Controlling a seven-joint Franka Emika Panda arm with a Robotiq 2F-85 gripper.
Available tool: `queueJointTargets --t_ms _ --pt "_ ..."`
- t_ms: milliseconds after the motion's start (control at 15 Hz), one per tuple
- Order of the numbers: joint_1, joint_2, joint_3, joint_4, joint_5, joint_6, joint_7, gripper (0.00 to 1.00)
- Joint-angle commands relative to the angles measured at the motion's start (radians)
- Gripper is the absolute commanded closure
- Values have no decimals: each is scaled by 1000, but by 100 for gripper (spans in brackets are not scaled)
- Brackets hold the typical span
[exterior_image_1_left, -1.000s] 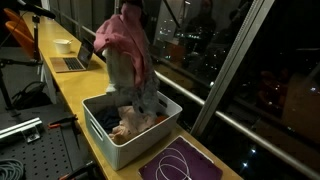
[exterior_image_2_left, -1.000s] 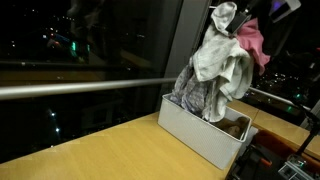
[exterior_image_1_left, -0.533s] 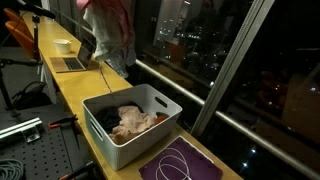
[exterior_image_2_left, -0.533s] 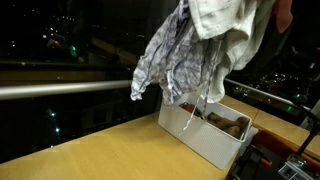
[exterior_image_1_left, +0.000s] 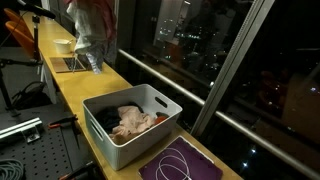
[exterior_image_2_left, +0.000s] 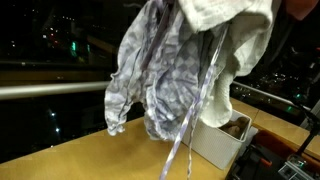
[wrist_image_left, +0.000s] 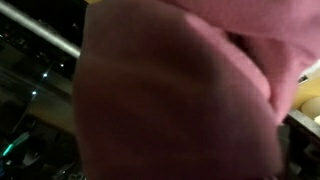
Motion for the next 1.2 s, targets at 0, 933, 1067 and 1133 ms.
queueJointTargets --t_ms 0,933,1067,1133 --pt "20 89 6 26 -26 20 20 99" --pt "-27 89 -66 -103 -12 69 12 1" --pt "-74 69 -113 -190 -9 137 -30 0" --pt "-96 73 -134 -214 -11 166 -48 0"
